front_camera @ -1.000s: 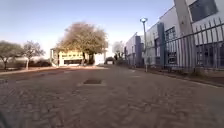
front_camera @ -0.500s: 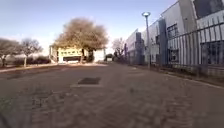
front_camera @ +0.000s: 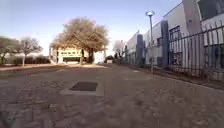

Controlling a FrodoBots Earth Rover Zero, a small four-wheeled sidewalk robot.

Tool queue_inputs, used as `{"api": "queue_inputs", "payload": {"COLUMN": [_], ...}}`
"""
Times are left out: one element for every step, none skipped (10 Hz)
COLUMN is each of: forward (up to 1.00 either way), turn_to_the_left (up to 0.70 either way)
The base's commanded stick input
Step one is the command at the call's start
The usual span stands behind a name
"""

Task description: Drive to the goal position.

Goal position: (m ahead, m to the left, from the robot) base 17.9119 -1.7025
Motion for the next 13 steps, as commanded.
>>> {"api": "queue_inputs", "payload": {"forward": [1.00,1.00,1.00,1.00,1.00,1.00,1.00,1.00,1.00,1.00,1.00,1.00,1.00], "turn_to_the_left": [0.00,0.00,0.00,0.00,0.00,0.00,0.00,0.00,0.00,0.00,0.00,0.00,0.00]}}
